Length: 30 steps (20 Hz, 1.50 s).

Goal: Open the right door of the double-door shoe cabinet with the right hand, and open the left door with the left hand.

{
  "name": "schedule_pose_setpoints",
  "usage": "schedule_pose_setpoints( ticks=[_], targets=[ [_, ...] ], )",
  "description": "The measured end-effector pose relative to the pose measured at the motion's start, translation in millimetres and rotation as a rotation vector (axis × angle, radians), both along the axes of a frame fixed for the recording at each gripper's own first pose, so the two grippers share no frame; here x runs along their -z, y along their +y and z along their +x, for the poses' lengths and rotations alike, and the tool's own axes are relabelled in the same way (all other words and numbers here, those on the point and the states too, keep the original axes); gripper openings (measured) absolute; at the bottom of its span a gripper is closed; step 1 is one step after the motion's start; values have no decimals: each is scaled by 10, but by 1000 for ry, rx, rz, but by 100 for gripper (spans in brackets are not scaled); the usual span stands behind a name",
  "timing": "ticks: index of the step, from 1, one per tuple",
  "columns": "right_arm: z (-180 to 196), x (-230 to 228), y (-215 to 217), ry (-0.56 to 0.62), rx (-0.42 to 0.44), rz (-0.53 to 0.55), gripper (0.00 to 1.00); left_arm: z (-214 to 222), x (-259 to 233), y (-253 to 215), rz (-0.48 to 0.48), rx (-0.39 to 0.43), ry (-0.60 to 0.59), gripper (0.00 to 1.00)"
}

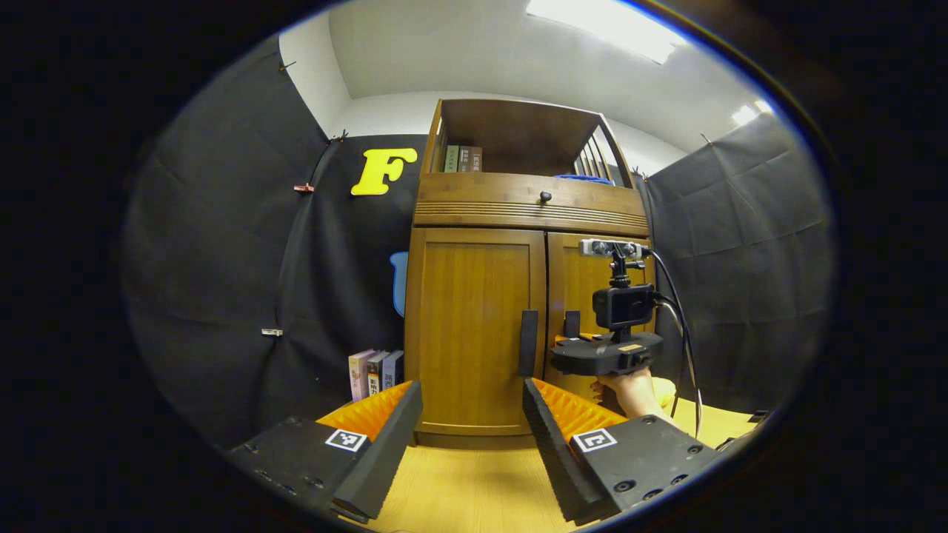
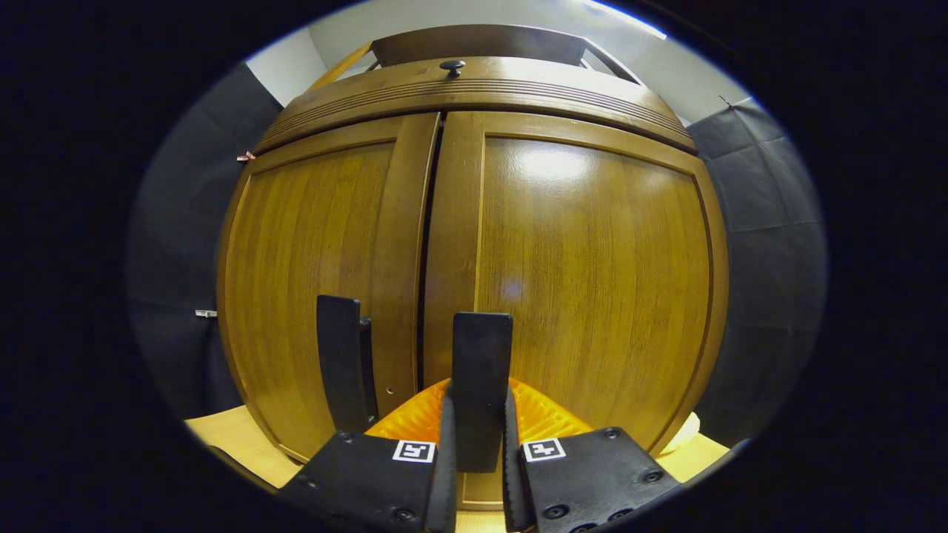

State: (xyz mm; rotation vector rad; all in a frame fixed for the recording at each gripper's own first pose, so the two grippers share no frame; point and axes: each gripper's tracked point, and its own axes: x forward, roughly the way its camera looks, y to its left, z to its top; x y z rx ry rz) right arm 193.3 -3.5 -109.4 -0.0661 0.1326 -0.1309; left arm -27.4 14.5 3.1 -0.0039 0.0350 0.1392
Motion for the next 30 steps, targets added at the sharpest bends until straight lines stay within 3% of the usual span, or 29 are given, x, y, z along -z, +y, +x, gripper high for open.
schedule_pose_setpoints(
  ticks=[4,6,11,12,14,15,16,19,21,24,26,27,28,29,30],
  targets=[
    [-291,-73,19,-2,-54,-2,24,36,62,13,-16,2,9,86],
    [-546,-141,8,-1,-89,13,29,29,117,-70,-29,14,29,86],
    [-1258,-310,-205,1,-183,47,28,136,233,-311,-56,57,57,86],
    [-1386,-354,-281,-1,-189,49,24,173,257,-375,-63,70,61,82],
    [-1586,-444,-433,-5,-188,41,28,247,321,-487,-69,92,75,82],
    [-1627,-448,-485,-5,-185,37,24,278,341,-536,-70,98,77,86],
    [-1687,-467,-544,-4,-186,35,28,323,362,-567,-73,99,78,86],
    [-1905,-509,-742,-1,-186,44,28,427,425,-688,-80,114,85,82],
    [-1980,-537,-843,-1,-176,42,23,495,400,-768,-76,133,69,86],
    [-2059,-571,-960,-8,-158,36,28,591,307,-866,-36,158,23,82],
    [-2120,-606,-1064,-11,-136,33,27,644,292,-902,-1,155,8,85],
    [-2149,-612,-1118,-13,-125,30,22,673,289,-950,14,165,2,85],
    [-2170,-630,-1169,-17,-117,27,22,714,282,-1011,25,188,-5,82],
    [-2191,-651,-1215,-23,-109,25,27,718,287,-1070,34,214,-1,84],
    [-2213,-673,-1269,-25,-100,25,22,745,328,-1113,35,228,8,82]
  ],
)
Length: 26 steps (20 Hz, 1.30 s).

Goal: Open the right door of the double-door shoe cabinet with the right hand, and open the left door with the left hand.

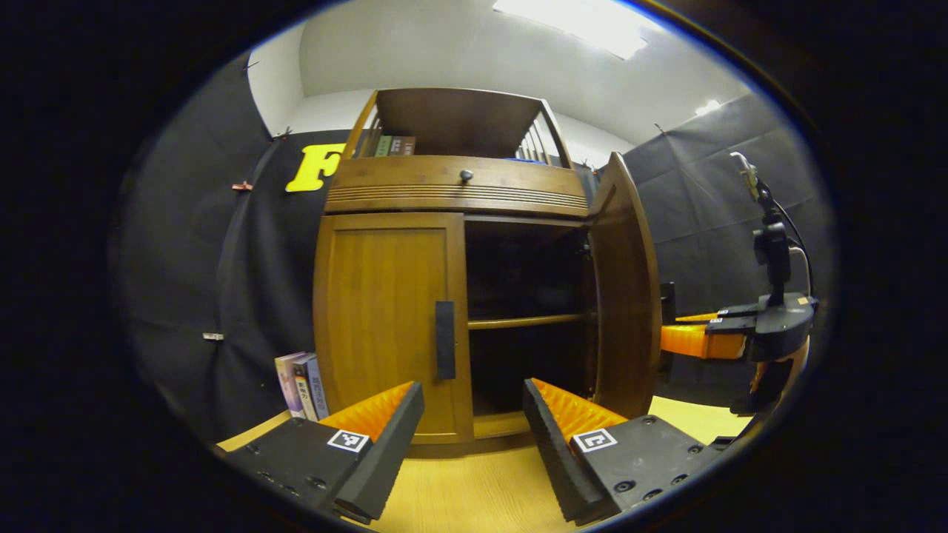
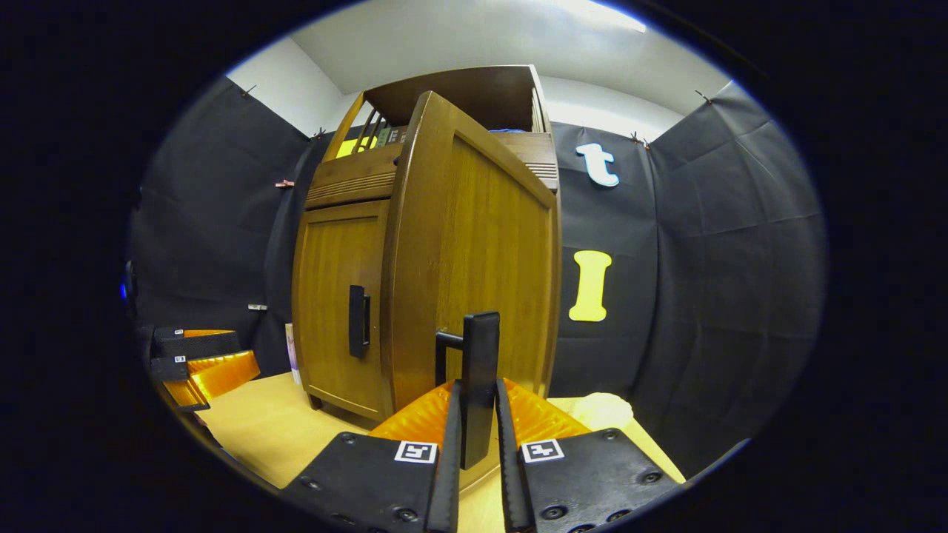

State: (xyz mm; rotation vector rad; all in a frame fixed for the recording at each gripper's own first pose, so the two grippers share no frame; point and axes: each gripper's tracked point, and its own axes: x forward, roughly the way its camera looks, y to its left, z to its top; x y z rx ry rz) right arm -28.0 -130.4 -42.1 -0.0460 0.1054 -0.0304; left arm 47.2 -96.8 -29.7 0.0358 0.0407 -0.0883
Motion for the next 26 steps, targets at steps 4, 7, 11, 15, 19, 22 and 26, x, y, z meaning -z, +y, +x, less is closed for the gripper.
schedule_pose_setpoints(
  ticks=[4,7,11,15,19,22,26],
  targets=[
    [-88,-29,-253,-8,45,8,22,97,101,-57,-1,-2,18,82],
    [-150,-53,-494,-12,91,-2,24,268,59,133,11,-52,-9,84],
    [-257,-98,-659,-19,102,11,12,741,22,286,15,-72,-39,84],
    [-370,-147,-868,-44,147,-48,12,1164,82,460,29,-102,-48,83],
    [-422,-193,-1062,-63,195,-77,16,1513,145,456,7,-94,-60,84],
    [-476,-188,-1250,-69,238,-81,16,1754,246,459,17,-104,-52,83],
    [-491,-98,-1226,-49,203,-17,17,1999,333,518,55,-137,-49,80]
  ],
)
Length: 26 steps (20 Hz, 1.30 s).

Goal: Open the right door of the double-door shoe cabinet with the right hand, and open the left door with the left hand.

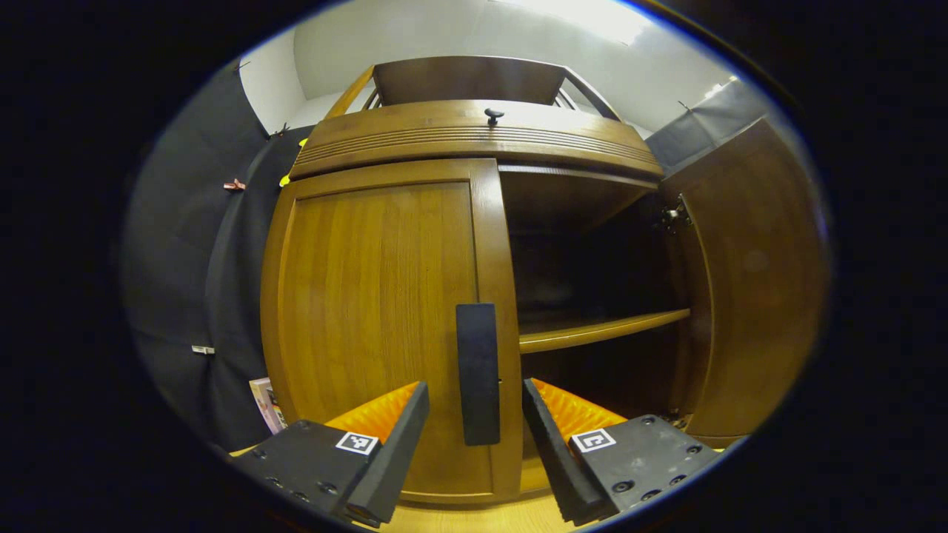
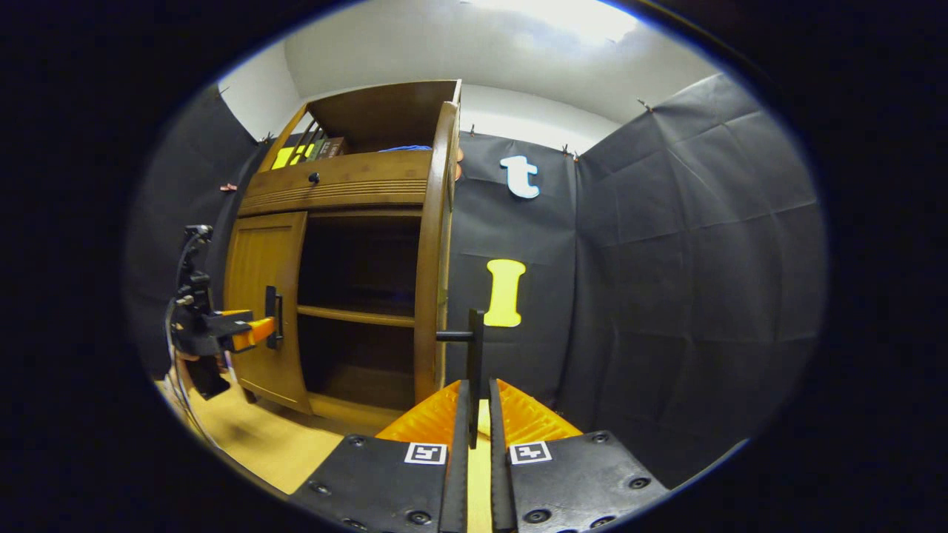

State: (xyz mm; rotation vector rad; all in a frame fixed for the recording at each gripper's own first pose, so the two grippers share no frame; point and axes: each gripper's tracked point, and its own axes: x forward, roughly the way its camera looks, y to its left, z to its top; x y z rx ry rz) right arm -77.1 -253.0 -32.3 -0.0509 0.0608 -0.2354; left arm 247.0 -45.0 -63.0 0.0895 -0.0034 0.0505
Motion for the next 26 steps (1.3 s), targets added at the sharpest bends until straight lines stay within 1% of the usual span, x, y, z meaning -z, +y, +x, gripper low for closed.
schedule_pose_setpoints(
  ticks=[4,5,7,8,10,12,14,15,16,19,20,22,26],
  targets=[
    [-50,-32,-5,4,-18,-34,16,180,37,5,-16,-17,-17,80],
    [-61,-55,-13,-3,-19,-41,13,221,53,14,-13,-23,-14,80],
    [-95,-75,-15,-10,-20,-38,21,298,87,32,-10,-33,-7,78],
    [-108,-80,-11,-12,-18,-33,21,332,99,26,-23,-31,-6,77],
    [-133,-72,-36,-15,-5,-35,21,355,89,65,-35,-55,-18,70],
    [-157,-54,-27,-17,-10,-40,21,383,74,-1,-40,-30,-17,54],
    [-244,50,-59,-7,-21,-40,47,367,86,2,-30,-43,-12,37],
    [-328,109,-55,-1,-29,-38,60,356,92,5,-34,-41,-11,35],
    [-385,136,-43,3,-32,-35,68,340,89,8,-41,-34,-11,35],
    [-370,103,36,5,-46,-39,93,250,104,-13,-54,-4,10,31],
    [-369,77,102,0,-61,-40,95,202,88,-9,-63,6,15,31],
    [-415,21,272,-17,-95,-47,96,74,70,5,-82,26,29,31],
    [-514,-70,472,-32,-136,-64,96,-320,44,62,-131,93,65,31]
  ],
)
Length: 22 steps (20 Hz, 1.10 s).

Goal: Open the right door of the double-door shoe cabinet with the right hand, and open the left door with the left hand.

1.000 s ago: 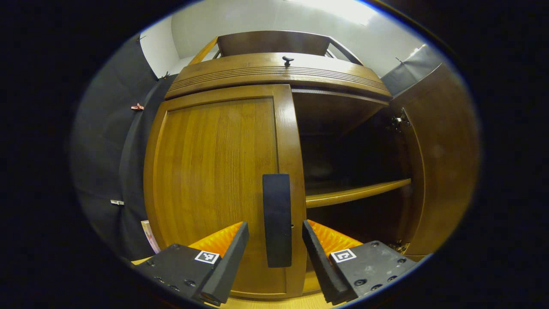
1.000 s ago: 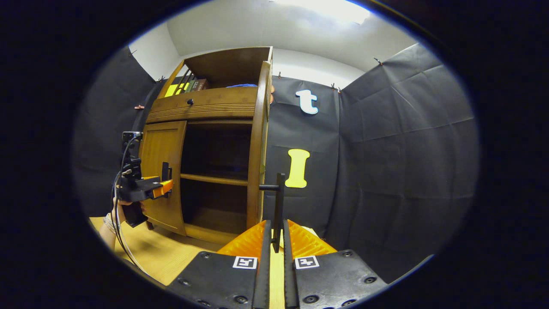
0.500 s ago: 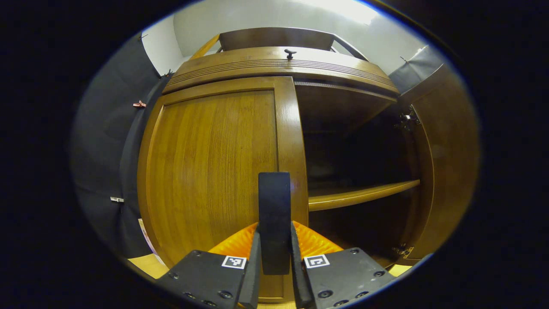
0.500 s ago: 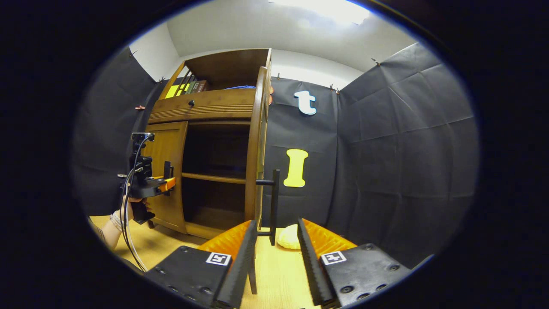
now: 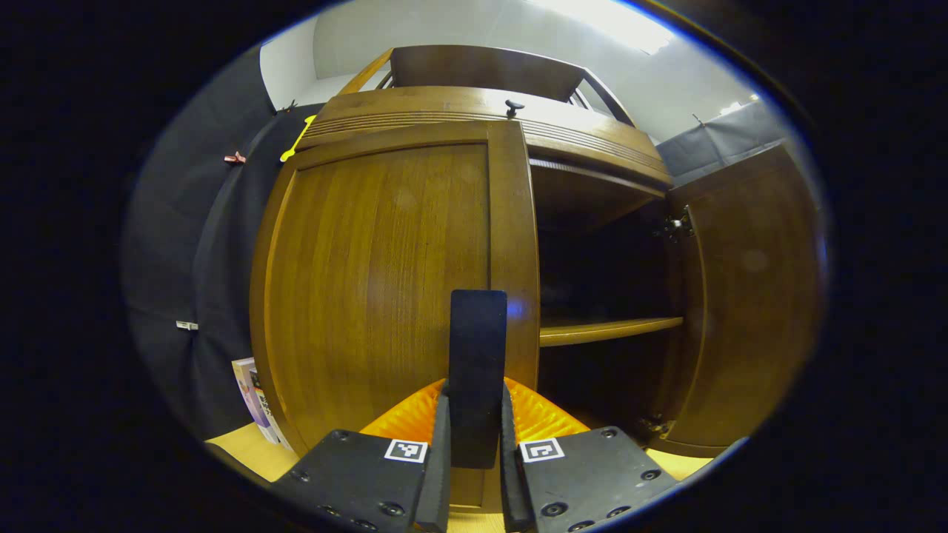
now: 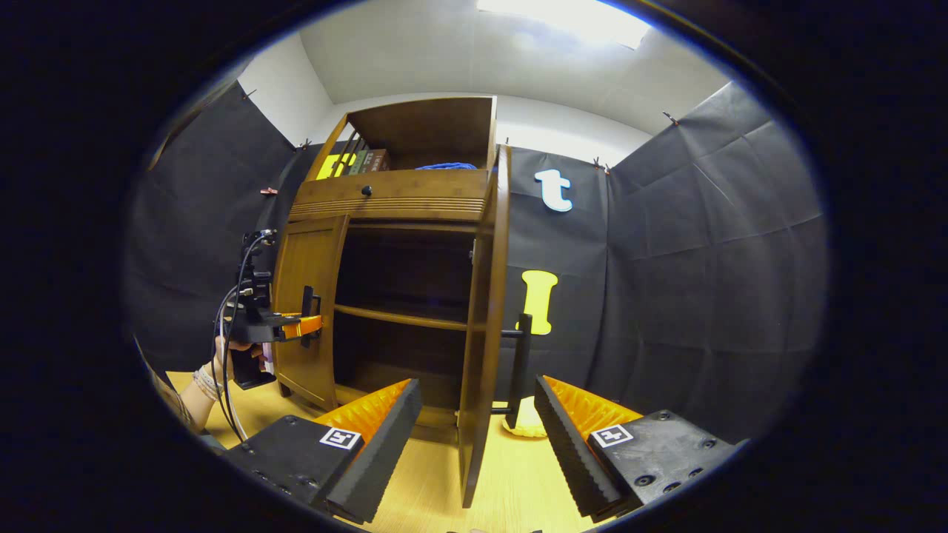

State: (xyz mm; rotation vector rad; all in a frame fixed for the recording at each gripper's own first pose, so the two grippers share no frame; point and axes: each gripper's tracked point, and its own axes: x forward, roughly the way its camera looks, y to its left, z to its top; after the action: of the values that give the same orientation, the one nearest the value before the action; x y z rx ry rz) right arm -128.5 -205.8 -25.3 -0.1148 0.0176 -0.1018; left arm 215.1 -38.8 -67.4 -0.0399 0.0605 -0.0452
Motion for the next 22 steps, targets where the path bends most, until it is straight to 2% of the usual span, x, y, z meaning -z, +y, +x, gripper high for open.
schedule_pose_setpoints(
  ticks=[4,5,13,22],
  targets=[
    [-86,-29,235,11,-34,-27,99,-385,-76,119,-11,42,22,33],
    [-75,-24,338,13,-57,-21,96,-477,-95,164,-10,43,24,32],
    [-93,-62,1012,7,-191,-6,96,-1108,-200,607,16,17,7,31],
    [68,-22,1498,23,-277,17,99,-1528,-261,1072,58,-39,-5,27]
  ],
)
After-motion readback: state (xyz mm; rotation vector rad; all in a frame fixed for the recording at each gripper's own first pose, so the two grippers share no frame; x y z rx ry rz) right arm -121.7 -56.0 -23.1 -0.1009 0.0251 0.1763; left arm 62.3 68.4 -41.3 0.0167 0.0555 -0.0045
